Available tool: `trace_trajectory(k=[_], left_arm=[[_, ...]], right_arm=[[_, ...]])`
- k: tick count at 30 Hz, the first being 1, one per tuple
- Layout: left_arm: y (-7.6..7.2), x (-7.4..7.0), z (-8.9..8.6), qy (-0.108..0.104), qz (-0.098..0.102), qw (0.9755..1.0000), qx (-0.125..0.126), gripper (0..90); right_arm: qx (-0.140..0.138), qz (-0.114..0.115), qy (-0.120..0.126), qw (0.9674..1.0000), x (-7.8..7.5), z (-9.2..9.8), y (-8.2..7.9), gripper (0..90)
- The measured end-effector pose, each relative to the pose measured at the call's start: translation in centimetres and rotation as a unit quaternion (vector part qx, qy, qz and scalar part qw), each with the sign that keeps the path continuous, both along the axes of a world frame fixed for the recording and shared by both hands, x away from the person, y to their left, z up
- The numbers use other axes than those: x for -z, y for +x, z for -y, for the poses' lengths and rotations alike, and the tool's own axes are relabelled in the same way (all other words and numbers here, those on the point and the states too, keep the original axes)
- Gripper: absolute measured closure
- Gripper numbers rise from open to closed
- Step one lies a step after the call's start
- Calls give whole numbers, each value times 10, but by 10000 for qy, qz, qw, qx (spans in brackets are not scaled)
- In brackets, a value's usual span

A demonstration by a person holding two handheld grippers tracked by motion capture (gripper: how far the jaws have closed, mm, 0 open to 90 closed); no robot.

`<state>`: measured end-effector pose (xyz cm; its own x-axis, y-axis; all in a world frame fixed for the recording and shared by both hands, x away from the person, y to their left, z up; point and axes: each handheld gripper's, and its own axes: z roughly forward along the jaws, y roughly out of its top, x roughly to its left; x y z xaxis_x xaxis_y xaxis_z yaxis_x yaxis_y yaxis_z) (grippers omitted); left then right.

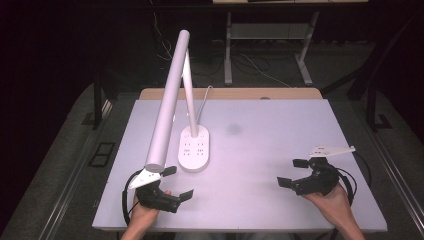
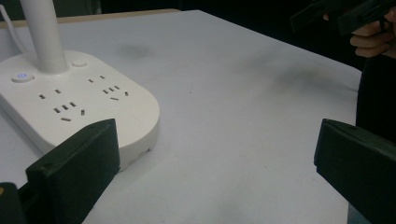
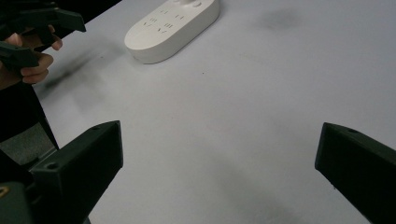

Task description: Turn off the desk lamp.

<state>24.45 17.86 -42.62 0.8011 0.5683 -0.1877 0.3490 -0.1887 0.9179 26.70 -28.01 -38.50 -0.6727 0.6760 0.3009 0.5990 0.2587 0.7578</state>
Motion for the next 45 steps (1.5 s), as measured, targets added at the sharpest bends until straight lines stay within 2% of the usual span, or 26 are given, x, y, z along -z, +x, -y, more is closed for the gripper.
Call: trace_trajectory(k=[19, 26, 39, 45], left_arm=[[0, 0, 1, -1, -5, 10000, -6, 0], [0, 0, 0, -22, 0, 10000, -12, 0], [0, 0, 0, -21, 6, 10000, -14, 0], [0, 0, 0, -11, 10, 10000, 3, 0]], right_arm=[[-75, -52, -77, 9999, -10, -7, 18, 9], [-215, -2, -168, 9996, -22, -22, 34, 9], [-325, 26, -236, 9992, -32, -43, 59, 9], [-431, 56, -261, 9987, -37, -59, 73, 9]])
